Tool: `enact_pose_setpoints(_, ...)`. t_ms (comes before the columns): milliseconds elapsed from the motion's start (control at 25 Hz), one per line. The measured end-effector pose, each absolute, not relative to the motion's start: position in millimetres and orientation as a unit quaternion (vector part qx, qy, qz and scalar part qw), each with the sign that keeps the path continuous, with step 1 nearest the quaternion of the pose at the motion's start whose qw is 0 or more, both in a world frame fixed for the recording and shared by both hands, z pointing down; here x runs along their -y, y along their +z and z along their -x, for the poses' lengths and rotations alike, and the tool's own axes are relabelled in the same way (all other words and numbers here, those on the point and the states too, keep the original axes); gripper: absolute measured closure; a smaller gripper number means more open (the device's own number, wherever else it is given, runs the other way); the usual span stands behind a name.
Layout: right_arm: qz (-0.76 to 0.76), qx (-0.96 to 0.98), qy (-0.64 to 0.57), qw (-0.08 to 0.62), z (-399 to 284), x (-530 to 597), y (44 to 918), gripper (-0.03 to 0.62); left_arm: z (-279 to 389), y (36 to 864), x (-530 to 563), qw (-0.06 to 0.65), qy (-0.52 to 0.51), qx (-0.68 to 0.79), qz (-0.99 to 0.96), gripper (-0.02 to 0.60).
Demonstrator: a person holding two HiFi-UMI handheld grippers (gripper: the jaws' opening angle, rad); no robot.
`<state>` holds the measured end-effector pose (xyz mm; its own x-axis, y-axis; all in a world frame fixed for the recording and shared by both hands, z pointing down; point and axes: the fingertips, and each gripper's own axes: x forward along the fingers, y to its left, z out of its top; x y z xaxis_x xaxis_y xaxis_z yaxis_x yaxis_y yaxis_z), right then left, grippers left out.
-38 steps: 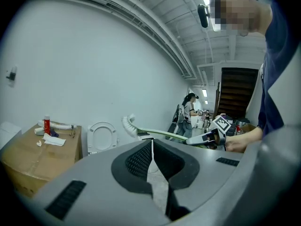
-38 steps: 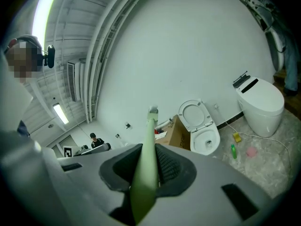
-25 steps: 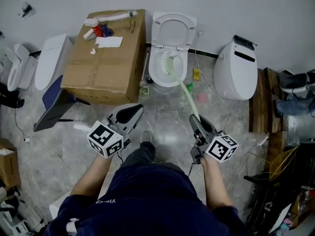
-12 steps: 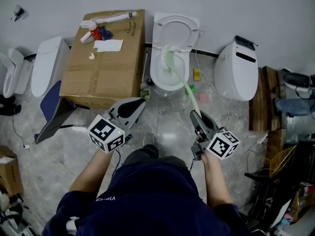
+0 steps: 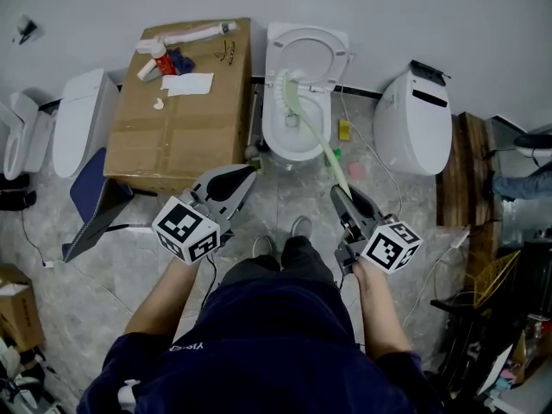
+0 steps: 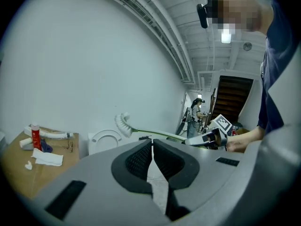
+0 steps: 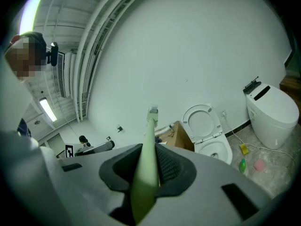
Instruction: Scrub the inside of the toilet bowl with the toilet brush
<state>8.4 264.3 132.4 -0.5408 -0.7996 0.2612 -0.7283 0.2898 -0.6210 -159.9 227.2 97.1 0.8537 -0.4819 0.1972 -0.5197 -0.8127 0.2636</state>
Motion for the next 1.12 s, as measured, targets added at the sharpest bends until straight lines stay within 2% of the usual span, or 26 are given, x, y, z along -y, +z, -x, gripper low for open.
enact_pose_setpoints(640,0.454,-0.806,-0.376,0.057,-47.0,-191.4,151.3,0.511,130.0,109.8,-165.6,0.159,0.081,0.293,-0.939,0.545)
enact_pose_setpoints(1120,0.43,-0.811,-0.395,0.046,-110.0,-104.6,168.4,0.511,70.7,123.8,-81.7,0.173,0.101,0.317,-0.927,0.545)
